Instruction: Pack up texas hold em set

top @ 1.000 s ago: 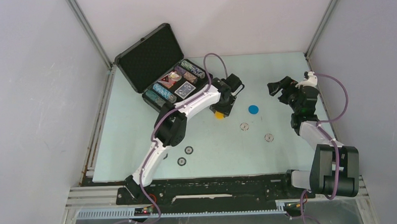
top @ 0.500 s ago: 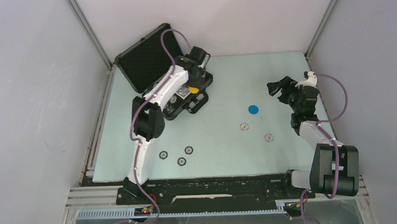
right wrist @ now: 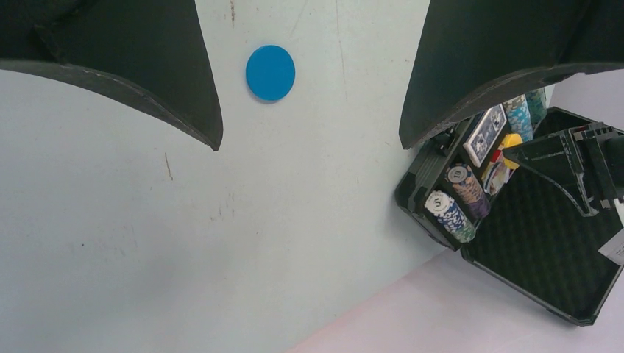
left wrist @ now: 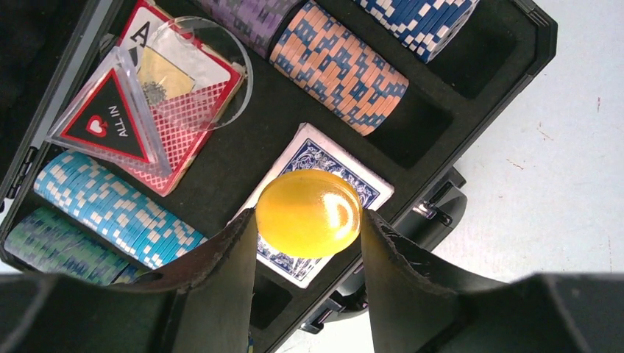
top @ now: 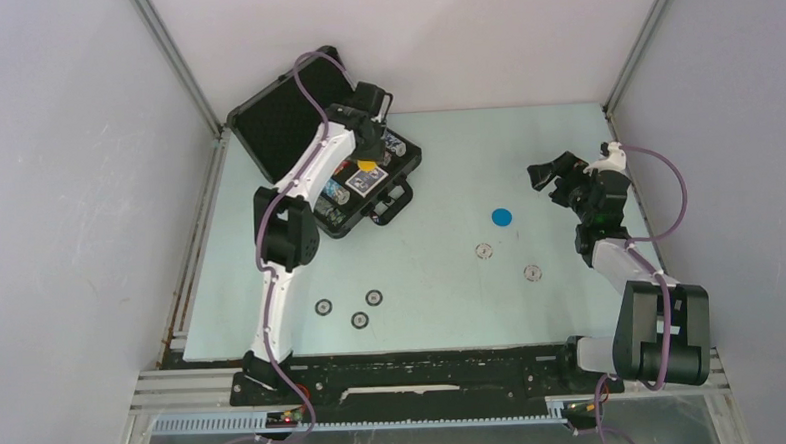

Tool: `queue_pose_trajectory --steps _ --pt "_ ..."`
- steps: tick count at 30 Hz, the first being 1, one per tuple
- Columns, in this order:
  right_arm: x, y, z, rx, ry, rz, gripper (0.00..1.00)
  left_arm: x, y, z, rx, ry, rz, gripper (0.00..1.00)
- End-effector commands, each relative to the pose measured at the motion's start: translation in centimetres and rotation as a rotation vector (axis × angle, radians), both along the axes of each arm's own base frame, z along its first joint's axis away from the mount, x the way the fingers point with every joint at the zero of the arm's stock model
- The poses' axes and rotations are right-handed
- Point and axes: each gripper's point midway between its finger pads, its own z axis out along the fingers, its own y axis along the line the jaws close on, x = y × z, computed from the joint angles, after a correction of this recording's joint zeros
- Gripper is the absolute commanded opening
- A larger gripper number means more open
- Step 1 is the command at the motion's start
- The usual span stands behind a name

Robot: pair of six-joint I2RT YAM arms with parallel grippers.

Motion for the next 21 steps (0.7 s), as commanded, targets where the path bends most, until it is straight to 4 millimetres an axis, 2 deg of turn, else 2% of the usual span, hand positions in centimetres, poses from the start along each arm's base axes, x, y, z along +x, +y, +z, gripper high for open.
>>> queue_pose_trajectory --steps 1,12,21 --pt "1.1 -0.3 2.7 -0.004 -0.073 0.001 1.0 1.8 -1.0 2.0 -0.023 -0.083 -0.027 0.44" --pt "1.2 -0.3 2.6 -0.001 -0.07 0.005 1.0 2.2 -1.7 -0.4 -0.032 -0.052 -0.044 0.46" --pt "1.3 -0.2 2.5 0.004 -0.067 0.009 1.0 2.3 -1.6 -0.6 -0.023 -0.052 -0.051 0.51"
